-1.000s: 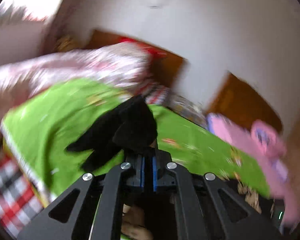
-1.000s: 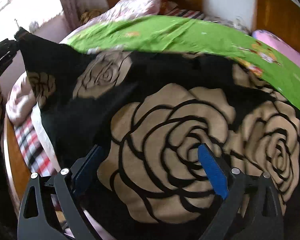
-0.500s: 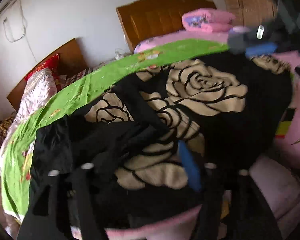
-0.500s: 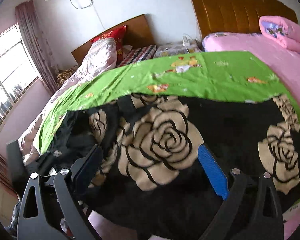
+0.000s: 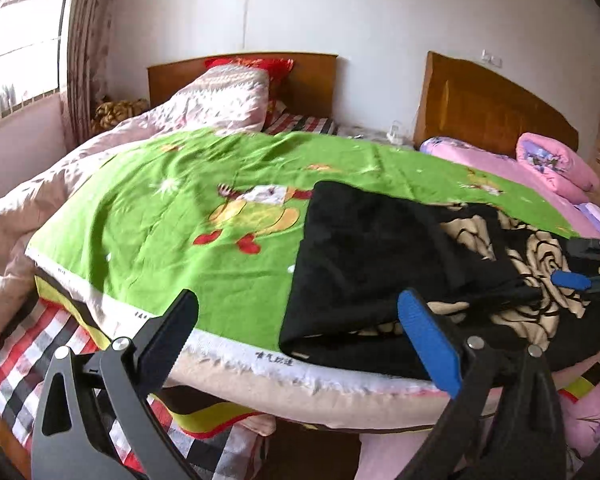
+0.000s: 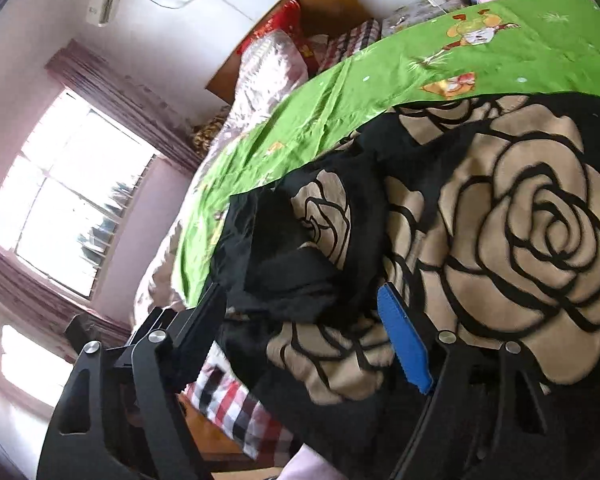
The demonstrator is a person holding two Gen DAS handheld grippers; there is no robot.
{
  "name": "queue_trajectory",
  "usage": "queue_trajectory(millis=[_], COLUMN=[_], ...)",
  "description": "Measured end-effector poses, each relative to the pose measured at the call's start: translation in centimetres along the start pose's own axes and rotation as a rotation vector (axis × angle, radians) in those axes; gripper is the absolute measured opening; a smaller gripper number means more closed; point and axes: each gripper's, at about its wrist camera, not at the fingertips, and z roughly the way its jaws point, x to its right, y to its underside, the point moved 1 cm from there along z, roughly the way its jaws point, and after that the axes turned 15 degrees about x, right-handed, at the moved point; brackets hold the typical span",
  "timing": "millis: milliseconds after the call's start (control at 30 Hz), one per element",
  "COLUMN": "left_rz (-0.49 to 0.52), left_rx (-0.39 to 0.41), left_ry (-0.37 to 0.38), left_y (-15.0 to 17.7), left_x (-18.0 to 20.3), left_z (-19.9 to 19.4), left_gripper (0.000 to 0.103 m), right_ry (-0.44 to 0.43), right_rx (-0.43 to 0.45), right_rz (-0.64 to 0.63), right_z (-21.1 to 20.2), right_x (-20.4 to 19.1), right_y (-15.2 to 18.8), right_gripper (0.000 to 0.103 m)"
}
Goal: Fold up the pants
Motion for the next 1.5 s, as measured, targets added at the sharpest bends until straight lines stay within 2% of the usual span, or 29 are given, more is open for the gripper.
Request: queue_trajectory(millis=[33,100,167,233,367,467,500,533,600,667,700,767,833,867,900,967,1033,1133,1267,1400,1500], left_rz=[0.006,0.031,0.043,0.042,0.054,0.073,0.069,0.067,0.070,0.073,0.070,0.067,0.063,0.058,0.051,0.035,0.017,0.015,0.027,0.016,0.006], left_rx=[-0.003,0.010,0.015,0.014,0.006,-0.031,-0.047,-0.054,-0.065,-0.069,-0.074,-0.080,-0.077,-0.074,-0.069,-0.061,-0.058,-0.060,-0.065,-0.066,-0.064], left_ry=[0.001,0.014,0.029,0.047,0.068,0.050,0.053,0.054,0.047,0.042,0.041,0.033,0.024,0.021,0.016,0.007,0.001,0.003,0.007,0.009,0.012], left_y=[0.2,0.3,0.4,0.6,0.3,0.6,0.8,1.0,1.3,1.5,1.7,1.9,2.0,2.0,1.9,1.9,1.9,2.0,2.2,2.5,2.6], left_x=[0.2,1.0,1.7,2.0,2.9,2.9,2.7,2.6,2.2,1.9,1.7,1.4,1.1,0.9,0.7,0.4,0.0,0.0,0.4,0.3,0.2], left_z=[0.0,-0.1,0.0,0.5,1.7,2.8,3.2,3.4,3.6,3.6,3.7,3.8,3.7,3.6,3.5,3.2,3.0,2.7,2.6,2.7,2.7], left_gripper=[0.100,0.100,0.100,0.100,0.100,0.100,0.100,0.100,0.100,0.100,0.100,0.100,0.100,0.100,0.100,0.100,0.100,0.100,0.100,0.100,0.100], right_ry=[0.046,0.151,0.201,0.190,0.117,0.142,0.174,0.187,0.197,0.251,0.308,0.376,0.353,0.340,0.325,0.253,0.143,0.081,0.087,0.155,0.125], right_rx=[0.002,-0.003,-0.018,-0.043,-0.103,-0.164,-0.186,-0.194,-0.161,-0.067,-0.007,0.047,0.045,0.045,0.037,-0.014,-0.083,-0.142,-0.149,-0.150,-0.143], right_rz=[-0.075,-0.311,-0.483,-0.585,-0.673,-0.744,-0.765,-0.778,-0.796,-0.727,-0.665,-0.571,-0.478,-0.457,-0.431,-0.358,-0.254,-0.206,-0.194,-0.251,-0.232], right_z=[0.4,1.3,2.5,4.0,8.0,11.1,12.1,12.4,11.7,9.8,8.7,6.8,4.6,3.9,3.0,2.3,2.2,2.8,3.2,3.4,3.5], right_x=[-0.9,-3.7,-6.0,-7.9,-10.6,-11.2,-11.0,-10.7,-10.6,-9.3,-8.2,-6.1,-4.3,-3.7,-3.1,-2.3,-1.5,-1.5,-1.7,-2.0,-1.6], right_y=[0.2,1.4,2.6,3.4,4.4,5.1,5.3,5.4,4.7,2.2,0.4,-2.1,-3.2,-3.2,-2.8,-1.5,0.1,2.0,2.1,1.9,1.8], right_gripper=[0.077,0.077,0.077,0.077,0.076,0.059,0.058,0.055,0.043,0.040,0.041,0.044,0.048,0.057,0.059,0.060,0.060,0.060,0.061,0.060,0.064])
